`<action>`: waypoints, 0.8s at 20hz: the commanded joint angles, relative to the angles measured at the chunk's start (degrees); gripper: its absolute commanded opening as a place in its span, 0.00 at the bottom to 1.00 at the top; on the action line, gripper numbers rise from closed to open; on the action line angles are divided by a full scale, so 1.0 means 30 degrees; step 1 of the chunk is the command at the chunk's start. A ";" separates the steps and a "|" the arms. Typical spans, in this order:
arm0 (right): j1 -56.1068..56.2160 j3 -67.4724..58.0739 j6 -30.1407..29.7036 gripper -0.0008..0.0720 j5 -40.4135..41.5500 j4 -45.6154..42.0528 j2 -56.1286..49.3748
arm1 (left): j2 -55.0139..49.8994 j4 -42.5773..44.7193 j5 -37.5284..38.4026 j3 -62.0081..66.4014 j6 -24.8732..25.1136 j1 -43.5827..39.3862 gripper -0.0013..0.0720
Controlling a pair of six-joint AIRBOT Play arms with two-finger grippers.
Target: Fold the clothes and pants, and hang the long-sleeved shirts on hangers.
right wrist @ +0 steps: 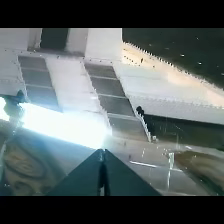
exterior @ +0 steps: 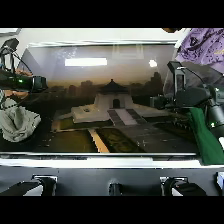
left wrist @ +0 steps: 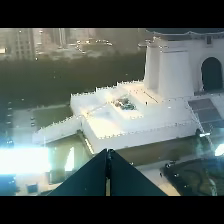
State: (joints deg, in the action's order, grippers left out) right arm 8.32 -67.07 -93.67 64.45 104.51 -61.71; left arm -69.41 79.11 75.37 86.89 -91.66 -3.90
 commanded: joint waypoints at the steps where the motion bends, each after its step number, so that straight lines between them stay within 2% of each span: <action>1: 0.0015 0.0000 0.0000 0.05 0.0000 0.0007 0.0015 | 0.0015 0.0015 0.0051 0.0000 -0.0015 0.0000 0.15; 2: 0.0015 0.0000 0.0000 0.05 0.0000 0.0000 0.0015 | 0.0015 0.0073 0.0095 -0.0007 -0.0262 0.0007 0.64; 3: 0.0015 0.0000 0.0000 0.05 -0.0007 0.0000 0.0015 | -0.0007 0.0415 0.0415 0.0000 -0.1042 0.0022 1.00; 6: 0.0015 0.0000 0.0000 0.05 -0.0007 0.0000 0.0015 | 0.0058 0.2310 0.1763 -0.0627 -0.1974 0.1902 1.00; 8: 0.0015 0.0000 0.0000 0.05 -0.0015 0.0000 0.0015 | 0.0277 0.2608 0.1290 -0.2193 -0.1960 0.4648 1.00; 12: 0.0015 0.0000 0.0000 0.05 -0.0015 0.0015 0.0015 | 0.0291 0.2565 -0.1683 -0.5603 -0.1938 1.0091 1.00; 16: 0.0015 0.0000 0.0000 0.05 0.0080 0.0015 0.0015 | 0.0117 0.2565 -0.6484 -0.8539 -0.1902 1.2750 1.00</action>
State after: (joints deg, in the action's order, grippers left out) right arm 8.32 -67.07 -93.69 64.47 104.55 -61.71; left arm -68.77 86.56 66.54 67.18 -97.41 28.12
